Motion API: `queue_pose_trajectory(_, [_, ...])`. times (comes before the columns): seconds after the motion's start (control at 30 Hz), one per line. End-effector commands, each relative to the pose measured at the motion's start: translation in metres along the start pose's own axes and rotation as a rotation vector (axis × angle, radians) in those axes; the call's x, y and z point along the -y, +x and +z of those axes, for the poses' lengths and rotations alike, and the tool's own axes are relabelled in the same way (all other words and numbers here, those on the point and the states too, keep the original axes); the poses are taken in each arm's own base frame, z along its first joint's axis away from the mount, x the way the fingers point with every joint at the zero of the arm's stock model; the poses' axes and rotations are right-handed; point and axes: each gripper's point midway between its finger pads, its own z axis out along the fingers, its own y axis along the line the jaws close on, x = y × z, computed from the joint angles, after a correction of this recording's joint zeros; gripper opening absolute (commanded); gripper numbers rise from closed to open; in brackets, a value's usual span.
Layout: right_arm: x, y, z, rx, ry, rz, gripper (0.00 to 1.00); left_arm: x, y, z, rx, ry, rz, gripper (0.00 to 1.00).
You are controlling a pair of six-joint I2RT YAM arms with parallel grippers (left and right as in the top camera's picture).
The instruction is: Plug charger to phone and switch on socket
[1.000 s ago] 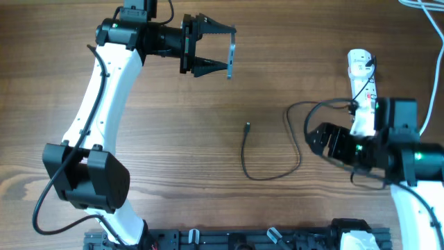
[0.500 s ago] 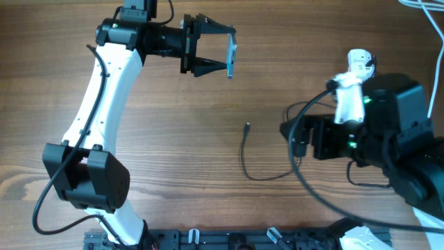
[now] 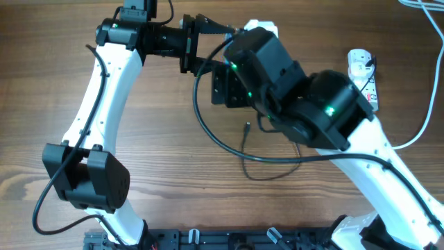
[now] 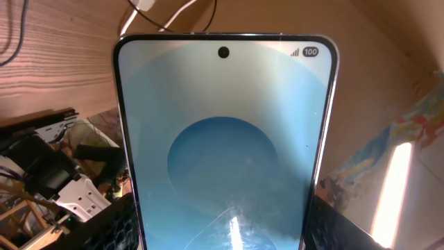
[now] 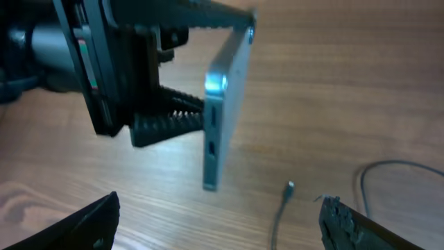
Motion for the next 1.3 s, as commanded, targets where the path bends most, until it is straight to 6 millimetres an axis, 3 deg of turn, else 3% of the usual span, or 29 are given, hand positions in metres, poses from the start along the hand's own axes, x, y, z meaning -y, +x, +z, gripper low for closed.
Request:
queue_pose_trajectory(0.0, [0.0, -0.02, 0.006, 0.083, 0.039, 0.037, 0.88, 0.007, 0.008, -0.007, 0.035, 0.009, 0.036, 0.58])
queue_pose_trajectory(0.17, [0.008, -0.022, 0.023, 0.099, 0.123, 0.058, 0.75, 0.007, 0.008, -0.007, 0.035, 0.009, 0.036, 0.58])
queue_pose_trajectory(0.3, [0.006, -0.018, 0.039, 0.075, 0.142, 0.047, 0.75, 0.008, 0.011, -0.007, 0.017, 0.014, 0.036, 0.58])
queue_pose_trajectory(0.43, [0.003, -0.025, 0.04, 0.104, 0.126, 0.06, 0.68, 0.008, 0.011, -0.007, 0.016, 0.014, 0.036, 0.59])
queue_pose_trajectory(0.57, [0.012, -0.031, 0.041, 0.114, 0.143, 0.078, 0.52, 0.009, 0.013, -0.007, 0.002, 0.018, 0.037, 0.58])
queue_pose_trajectory(0.73, [0.012, -0.033, 0.041, 0.119, 0.143, 0.079, 0.45, 0.009, 0.013, -0.007, 0.002, 0.018, 0.037, 0.59])
queue_pose_trajectory(0.9, [0.012, -0.032, 0.045, 0.115, 0.147, 0.078, 0.43, 0.009, 0.014, -0.007, -0.002, 0.019, 0.037, 0.59])
queue_pose_trajectory(1.27, [0.009, -0.036, 0.045, 0.129, 0.135, 0.079, 0.23, 0.009, 0.016, -0.007, -0.013, 0.022, 0.037, 0.59])
